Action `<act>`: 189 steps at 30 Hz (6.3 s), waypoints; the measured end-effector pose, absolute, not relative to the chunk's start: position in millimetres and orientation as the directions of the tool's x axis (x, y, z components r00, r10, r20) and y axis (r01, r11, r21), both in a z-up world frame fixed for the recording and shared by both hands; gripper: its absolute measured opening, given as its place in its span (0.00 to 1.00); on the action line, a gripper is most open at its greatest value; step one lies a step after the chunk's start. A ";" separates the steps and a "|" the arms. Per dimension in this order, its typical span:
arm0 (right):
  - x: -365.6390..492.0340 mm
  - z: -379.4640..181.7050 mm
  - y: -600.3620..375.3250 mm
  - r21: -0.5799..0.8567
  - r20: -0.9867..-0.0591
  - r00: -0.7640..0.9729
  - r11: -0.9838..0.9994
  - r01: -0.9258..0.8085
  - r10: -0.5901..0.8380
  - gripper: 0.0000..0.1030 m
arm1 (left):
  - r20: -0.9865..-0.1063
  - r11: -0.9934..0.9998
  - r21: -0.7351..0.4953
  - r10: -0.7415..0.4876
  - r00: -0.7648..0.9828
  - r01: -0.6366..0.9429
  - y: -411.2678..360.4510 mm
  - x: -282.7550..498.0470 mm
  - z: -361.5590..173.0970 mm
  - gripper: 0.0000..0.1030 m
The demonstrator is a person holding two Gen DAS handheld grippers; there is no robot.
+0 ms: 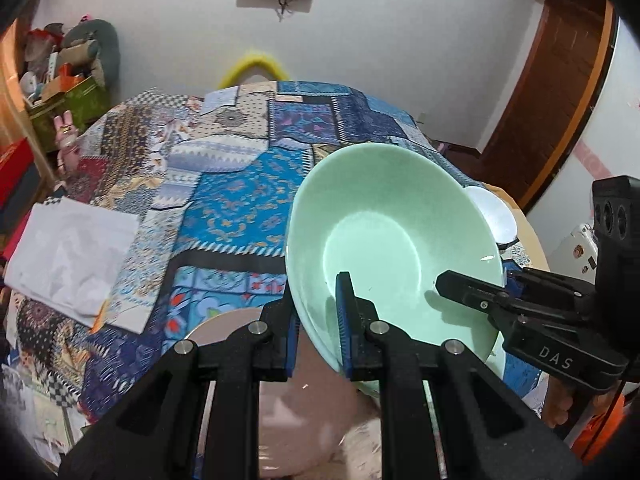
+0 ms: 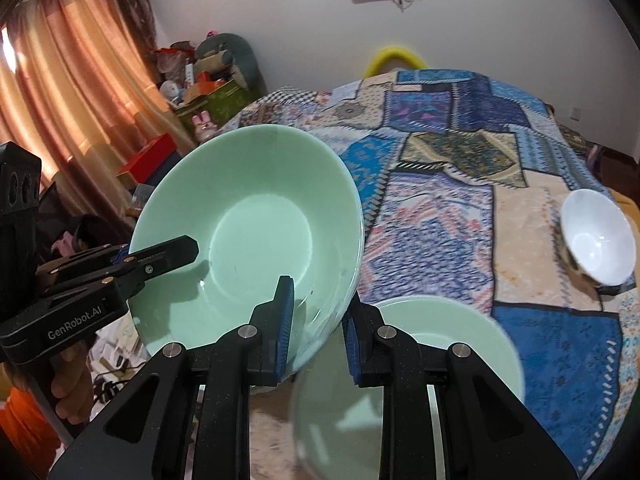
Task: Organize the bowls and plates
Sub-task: 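Carry the pale green bowl with the left gripper toward the mauve-pink bowl, then lower the pale green bowl into the mauve-pink bowl and open the left gripper, then move the left gripper to the white bowl rim and grasp it, then lift the white bowl with the left gripper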
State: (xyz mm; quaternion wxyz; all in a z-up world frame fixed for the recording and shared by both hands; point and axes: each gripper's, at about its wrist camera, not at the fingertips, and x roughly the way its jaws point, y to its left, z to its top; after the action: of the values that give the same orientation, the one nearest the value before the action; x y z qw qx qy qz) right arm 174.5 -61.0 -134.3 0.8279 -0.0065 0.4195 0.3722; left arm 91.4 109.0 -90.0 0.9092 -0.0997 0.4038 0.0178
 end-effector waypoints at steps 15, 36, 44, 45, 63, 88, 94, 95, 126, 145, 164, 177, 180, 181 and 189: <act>152.5 -175.3 -7.8 0.363 -0.737 0.223 0.652 -0.666 0.638 0.20 | -0.778 0.955 -0.178 0.012 0.628 -0.238 164.1 47.4 -124.8 0.16; 138.6 -200.6 9.0 0.339 -0.787 0.169 0.645 -0.685 0.593 0.21 | -0.845 0.939 -0.189 -0.007 0.535 -0.286 181.0 31.6 -181.2 0.16; 137.9 -198.0 4.4 0.320 -0.787 0.189 0.650 -0.690 0.588 0.23 | -0.859 0.944 -0.192 -0.030 0.512 -0.267 178.8 31.5 -186.8 0.16; 138.9 -198.4 3.8 0.321 -0.785 0.188 0.648 -0.691 0.590 0.23 | -0.859 0.942 -0.199 -0.035 0.511 -0.269 179.4 31.1 -188.6 0.16; 144.7 -197.6 -11.4 0.388 -0.754 0.171 0.641 -0.663 0.634 0.23 | -0.881 0.962 -0.129 -0.001 0.472 -0.240 165.9 39.0 -189.5 0.31; 159.6 -166.7 -93.8 0.313 -0.717 0.355 0.733 -0.604 0.599 0.35 | -0.823 0.969 -0.006 0.135 0.552 -0.246 139.4 42.9 -138.6 0.78; 178.8 -151.1 -144.9 0.254 -0.708 0.475 0.816 -0.519 0.523 0.46 | -0.778 0.980 -0.048 0.086 0.622 -0.195 111.3 65.9 -114.7 0.84; 181.9 -150.1 -150.9 0.248 -0.709 0.487 0.827 -0.506 0.510 0.48 | -0.774 0.982 -0.052 0.076 0.629 -0.183 105.5 72.2 -112.0 0.84; 337.7 -213.6 -304.1 0.267 -0.800 0.539 0.961 -0.071 0.262 0.28 | -0.843 0.993 -0.085 -0.116 0.526 0.082 -35.1 271.1 -155.0 0.87; 344.8 -223.5 -263.0 0.199 -0.818 0.459 0.919 -0.342 0.347 0.20 | -0.861 0.987 -0.082 -0.140 0.489 0.137 -71.4 308.5 -184.2 0.87; 318.9 -222.9 -236.3 0.266 -0.830 0.362 0.872 -0.412 0.424 0.20 | -0.929 0.990 -0.087 -0.122 0.349 0.114 -75.7 320.0 -231.9 0.42; 304.3 -211.4 -238.6 0.273 -0.826 0.382 0.886 -0.374 0.415 0.19 | -0.921 0.984 -0.114 -0.158 0.355 0.140 -87.3 307.9 -222.9 0.19; 297.9 -203.8 -237.8 0.258 -0.823 0.396 0.890 -0.376 0.406 0.19 | -0.914 0.983 -0.118 -0.162 0.372 0.139 -87.6 302.4 -215.1 0.19; 296.7 -200.9 -237.6 0.255 -0.822 0.400 0.890 -0.377 0.405 0.19 | -0.911 0.983 -0.121 -0.165 0.379 0.137 -87.3 299.7 -211.6 0.19; 275.8 -171.7 -232.8 0.243 -0.796 0.442 0.888 -0.390 0.412 0.19 | -0.885 0.980 -0.141 -0.189 0.425 0.143 -81.6 275.7 -180.1 0.19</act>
State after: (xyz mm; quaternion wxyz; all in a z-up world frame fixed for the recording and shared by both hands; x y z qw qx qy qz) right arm 275.8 -232.8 -171.7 0.8491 0.0117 0.4722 0.2364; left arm 275.7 -81.6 -180.1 0.8439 -0.0221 0.5270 -0.0983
